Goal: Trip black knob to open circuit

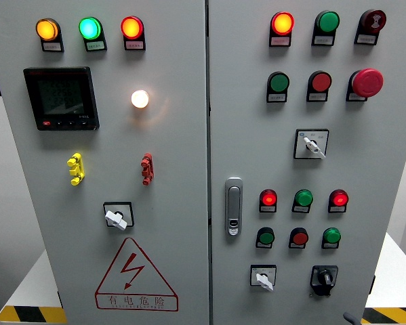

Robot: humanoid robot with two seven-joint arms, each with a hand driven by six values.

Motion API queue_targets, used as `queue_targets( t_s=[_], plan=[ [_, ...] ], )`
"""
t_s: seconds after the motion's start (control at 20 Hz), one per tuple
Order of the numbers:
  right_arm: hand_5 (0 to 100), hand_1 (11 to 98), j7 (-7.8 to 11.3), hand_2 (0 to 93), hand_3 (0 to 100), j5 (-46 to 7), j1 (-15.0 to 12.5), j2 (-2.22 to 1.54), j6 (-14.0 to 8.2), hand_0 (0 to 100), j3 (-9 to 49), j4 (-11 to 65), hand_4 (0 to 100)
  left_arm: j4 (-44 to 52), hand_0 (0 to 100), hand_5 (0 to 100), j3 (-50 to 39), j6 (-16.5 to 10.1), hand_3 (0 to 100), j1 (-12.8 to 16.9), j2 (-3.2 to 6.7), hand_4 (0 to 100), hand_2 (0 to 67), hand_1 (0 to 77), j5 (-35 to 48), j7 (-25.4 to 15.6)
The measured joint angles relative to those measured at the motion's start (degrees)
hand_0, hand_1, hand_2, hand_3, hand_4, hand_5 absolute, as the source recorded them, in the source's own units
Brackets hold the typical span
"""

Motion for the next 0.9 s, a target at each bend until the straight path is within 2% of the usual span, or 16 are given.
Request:
queue_targets(
  t_s=[0.55,0.9],
  plan=[
    [88,47.0,-1.70,0.8,75,0.00,3.45,0.02,-0.01,72,-0.96,1.09,81,0.00,0,2,0.00,0.00,21,-0.01,0.03,7,12.9,3.1,0.00,0.00],
    [89,46.8,-1.96,0.9,77,0.00,4.08,0.01,-0.01,73,-1.23,0.85,81,0.00,0,2,0.00,0.00,21,-0.06,0.03,7,12.9,3.1,0.00,0.00]
  ],
)
